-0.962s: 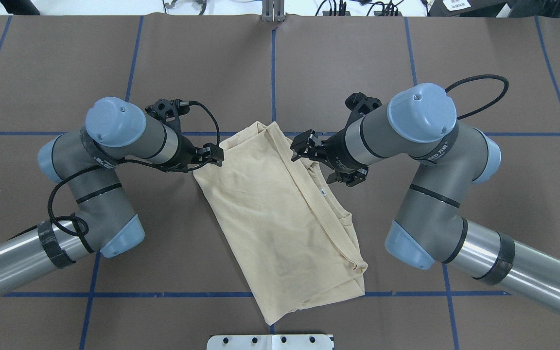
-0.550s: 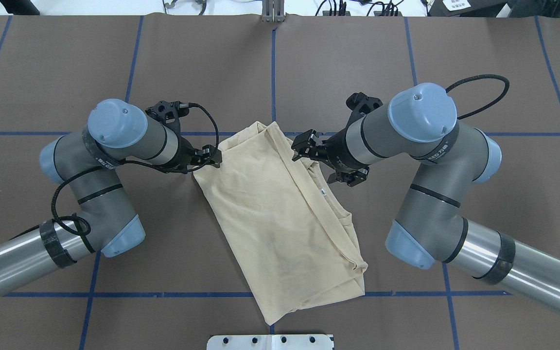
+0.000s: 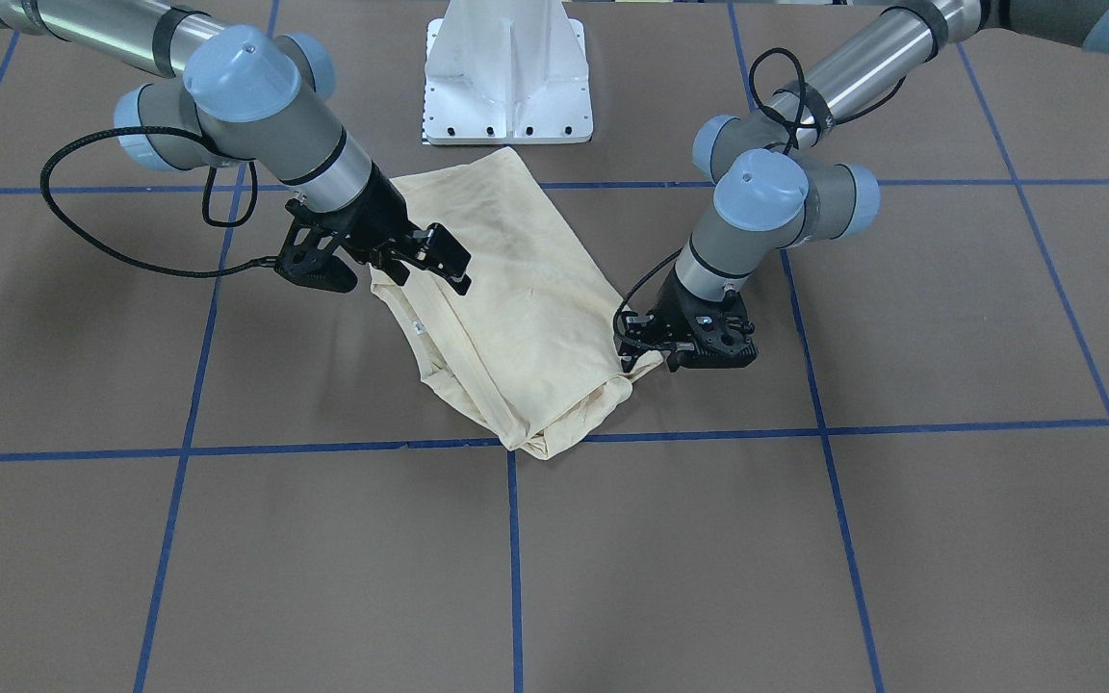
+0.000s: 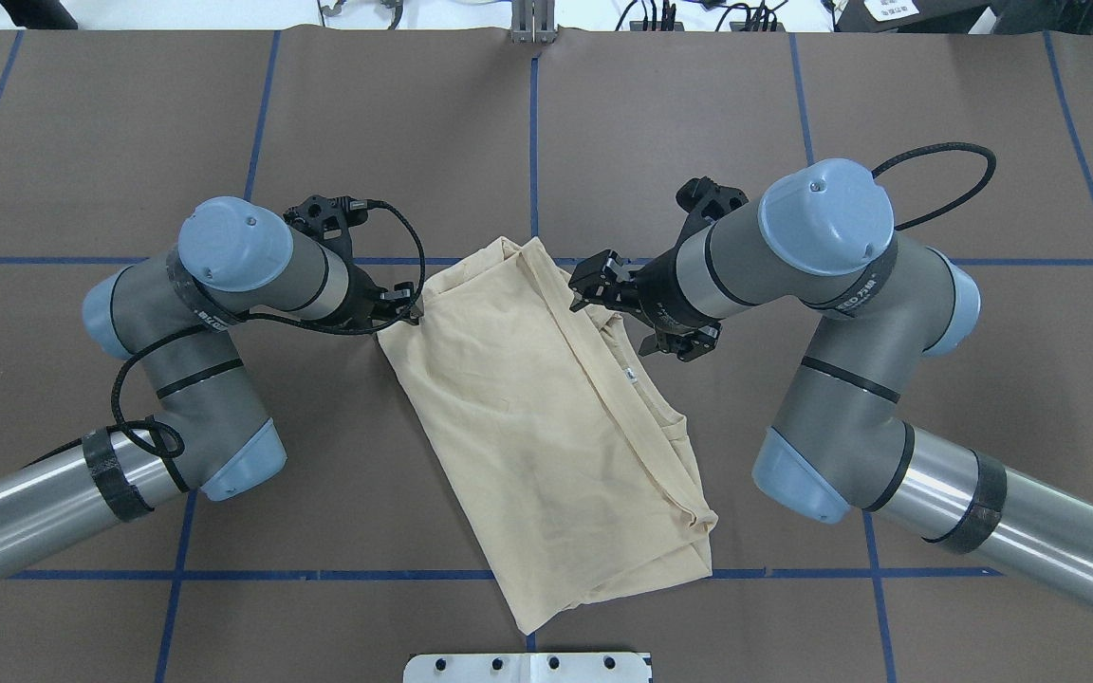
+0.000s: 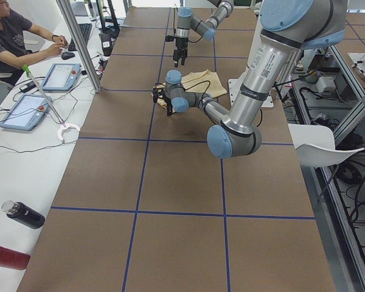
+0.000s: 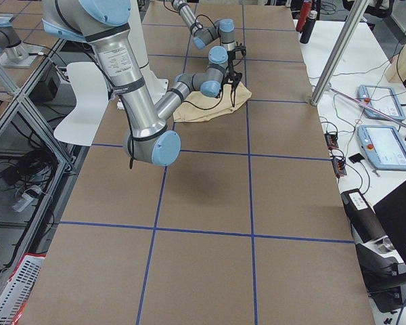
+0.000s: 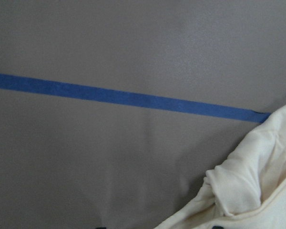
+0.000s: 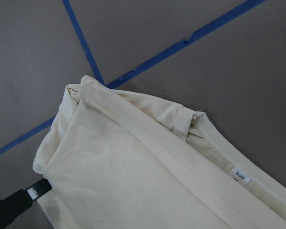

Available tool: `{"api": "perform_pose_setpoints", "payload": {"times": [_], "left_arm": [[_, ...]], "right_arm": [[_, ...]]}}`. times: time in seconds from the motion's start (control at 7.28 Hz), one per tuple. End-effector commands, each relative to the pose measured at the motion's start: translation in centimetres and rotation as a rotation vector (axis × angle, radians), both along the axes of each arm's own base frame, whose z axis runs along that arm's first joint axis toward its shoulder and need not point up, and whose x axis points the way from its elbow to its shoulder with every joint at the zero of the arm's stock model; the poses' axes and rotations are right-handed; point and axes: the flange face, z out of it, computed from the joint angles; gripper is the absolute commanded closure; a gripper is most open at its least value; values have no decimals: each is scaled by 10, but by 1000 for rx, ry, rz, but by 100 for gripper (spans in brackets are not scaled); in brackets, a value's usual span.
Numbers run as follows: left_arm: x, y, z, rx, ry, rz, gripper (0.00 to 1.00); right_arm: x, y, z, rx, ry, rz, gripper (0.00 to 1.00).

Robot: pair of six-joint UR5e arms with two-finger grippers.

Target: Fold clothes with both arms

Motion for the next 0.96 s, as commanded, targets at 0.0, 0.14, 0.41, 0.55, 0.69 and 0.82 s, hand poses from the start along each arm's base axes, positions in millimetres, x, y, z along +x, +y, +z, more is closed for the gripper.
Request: {"api": "perform_pose_setpoints", "payload": {"times": [0.0, 0.14, 0.41, 0.55, 0.69, 0.82], "left_arm": [[-1, 1, -3, 2, 3, 0, 49], [-2, 2, -5, 3, 5, 0, 53], [-3, 2, -8, 6, 9, 0, 61], [-3, 2, -8, 4, 9, -1, 73], [-3, 2, -8, 4, 9, -3, 83], [-4, 1, -6, -2, 7, -7, 95]], "right_arm": [[0, 0, 0, -1, 0, 0, 0], [1, -1, 1, -1, 0, 0, 0], [2, -1, 4, -5, 5, 0, 0], [2, -1, 4, -4, 4, 1, 0], [2, -1, 4, -5, 5, 1, 0], [2, -1, 4, -5, 5, 1, 0]]}}
